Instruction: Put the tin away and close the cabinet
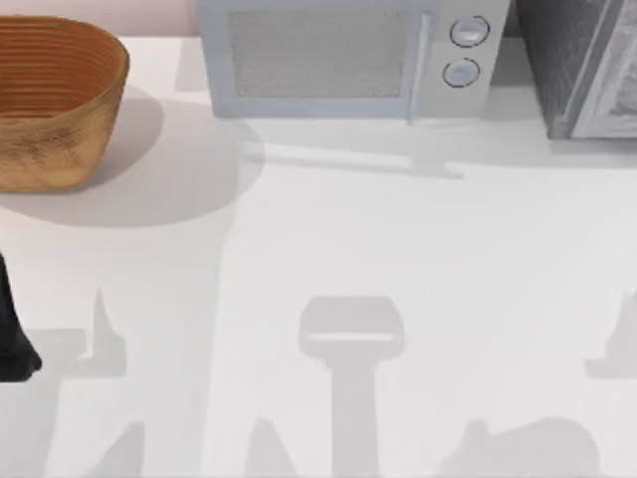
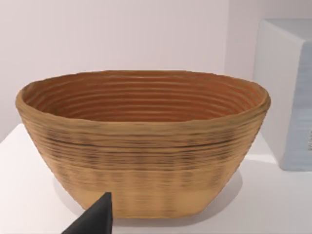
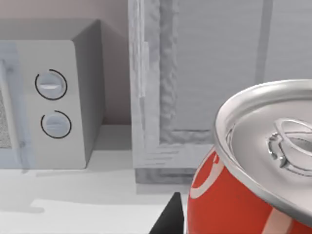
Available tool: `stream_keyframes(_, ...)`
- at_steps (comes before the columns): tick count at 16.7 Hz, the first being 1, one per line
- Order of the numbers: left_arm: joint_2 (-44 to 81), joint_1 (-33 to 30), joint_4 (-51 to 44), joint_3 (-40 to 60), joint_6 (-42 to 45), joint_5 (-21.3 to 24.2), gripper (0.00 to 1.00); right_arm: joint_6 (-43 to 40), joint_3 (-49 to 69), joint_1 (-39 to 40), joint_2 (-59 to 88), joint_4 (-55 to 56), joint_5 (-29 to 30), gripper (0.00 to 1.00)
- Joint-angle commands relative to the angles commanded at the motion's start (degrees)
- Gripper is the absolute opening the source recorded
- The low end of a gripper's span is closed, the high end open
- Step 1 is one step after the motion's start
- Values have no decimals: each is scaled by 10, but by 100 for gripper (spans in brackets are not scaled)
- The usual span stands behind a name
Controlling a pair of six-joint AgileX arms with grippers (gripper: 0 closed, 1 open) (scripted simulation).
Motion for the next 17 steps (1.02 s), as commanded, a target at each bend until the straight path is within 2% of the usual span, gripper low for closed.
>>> stream_keyframes(5, 0, 0, 0, 0, 0, 0, 100, 1, 7, 3, 8, 0, 1, 0)
stream_keyframes(8, 0, 0, 0, 0, 0, 0, 100, 2, 62, 11, 56, -13, 7, 0)
stream_keyframes(12, 0, 0, 0, 0, 0, 0, 100, 2, 216, 29, 177, -51, 25, 0)
stream_keyframes(17, 0, 0, 0, 0, 0, 0, 100, 4, 485, 55, 382, -118, 57, 0)
